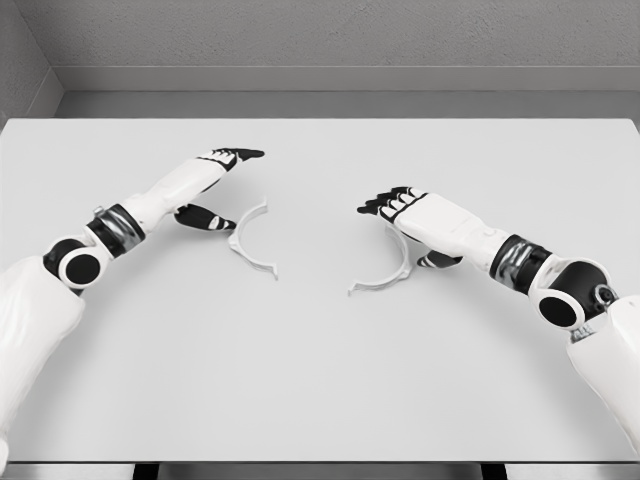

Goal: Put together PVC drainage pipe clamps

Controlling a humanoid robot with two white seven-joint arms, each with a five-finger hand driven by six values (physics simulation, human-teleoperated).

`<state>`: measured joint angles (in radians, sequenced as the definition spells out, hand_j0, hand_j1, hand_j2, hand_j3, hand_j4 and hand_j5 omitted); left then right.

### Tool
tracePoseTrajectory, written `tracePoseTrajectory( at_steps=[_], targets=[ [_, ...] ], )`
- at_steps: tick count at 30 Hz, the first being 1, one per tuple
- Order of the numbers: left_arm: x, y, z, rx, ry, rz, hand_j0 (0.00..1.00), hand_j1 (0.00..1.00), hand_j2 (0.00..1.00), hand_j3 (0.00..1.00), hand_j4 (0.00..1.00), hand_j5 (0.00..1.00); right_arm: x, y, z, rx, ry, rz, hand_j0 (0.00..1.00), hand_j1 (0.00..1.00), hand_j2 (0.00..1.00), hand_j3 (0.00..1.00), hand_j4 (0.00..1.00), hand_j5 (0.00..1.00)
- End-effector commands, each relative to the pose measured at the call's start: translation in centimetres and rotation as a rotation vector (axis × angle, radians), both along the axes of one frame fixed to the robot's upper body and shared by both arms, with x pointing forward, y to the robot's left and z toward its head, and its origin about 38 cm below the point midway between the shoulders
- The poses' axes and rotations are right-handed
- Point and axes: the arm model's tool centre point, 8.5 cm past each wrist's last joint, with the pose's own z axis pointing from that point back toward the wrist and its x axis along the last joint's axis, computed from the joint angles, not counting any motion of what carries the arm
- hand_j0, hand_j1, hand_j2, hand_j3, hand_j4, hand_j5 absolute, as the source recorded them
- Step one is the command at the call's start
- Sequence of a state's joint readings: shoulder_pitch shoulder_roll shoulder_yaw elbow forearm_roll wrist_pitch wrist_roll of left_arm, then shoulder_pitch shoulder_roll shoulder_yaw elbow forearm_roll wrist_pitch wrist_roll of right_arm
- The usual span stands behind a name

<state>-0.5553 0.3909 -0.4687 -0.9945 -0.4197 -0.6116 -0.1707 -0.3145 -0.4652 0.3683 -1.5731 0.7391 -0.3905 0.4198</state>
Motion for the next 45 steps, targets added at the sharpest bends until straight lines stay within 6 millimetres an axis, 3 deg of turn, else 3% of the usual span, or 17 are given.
tracePoseTrajectory(
  at_steps=[1,14,22,23,25,30,45],
  targets=[
    [0.0,-0.4,0.0,-0.013,-0.001,-0.004,1.0,1.0,1.0,1.0,1.0,1.0,0.0,0.1,0.1,0.005,-0.001,0.001,1.0,1.0,1.0,1.0,1.0,1.0],
    [-0.4,-2.4,0.1,-0.013,-0.02,-0.041,1.0,1.0,1.0,1.0,1.0,1.0,-0.8,0.8,0.0,0.009,0.001,0.016,1.0,1.0,1.0,1.0,1.0,1.0],
    [0.0,-1.3,1.0,-0.021,-0.037,-0.019,1.0,1.0,1.0,1.0,1.0,1.0,-1.3,1.1,-0.2,0.013,0.005,0.026,1.0,1.0,1.0,1.0,1.0,1.0],
    [0.0,-0.3,1.2,-0.003,-0.038,-0.011,1.0,1.0,1.0,1.0,1.0,1.0,-1.2,1.1,-0.2,0.012,0.004,0.025,1.0,1.0,1.0,1.0,1.0,1.0],
    [-0.8,0.9,1.4,0.025,-0.049,-0.014,1.0,1.0,1.0,1.0,1.0,1.0,-1.0,1.0,-0.1,0.006,0.01,0.016,1.0,1.0,1.0,1.0,1.0,1.0],
    [-1.9,1.4,1.9,0.044,-0.072,-0.035,1.0,1.0,1.0,1.0,1.0,1.0,-0.8,1.1,-0.2,0.003,0.013,0.015,1.0,1.0,1.0,1.0,1.0,1.0],
    [-2.5,0.1,0.6,0.045,-0.049,-0.06,1.0,1.0,1.0,1.0,1.0,1.0,-0.6,2.9,-0.2,0.005,0.023,0.031,1.0,1.0,1.0,1.0,1.0,1.0]
  ],
)
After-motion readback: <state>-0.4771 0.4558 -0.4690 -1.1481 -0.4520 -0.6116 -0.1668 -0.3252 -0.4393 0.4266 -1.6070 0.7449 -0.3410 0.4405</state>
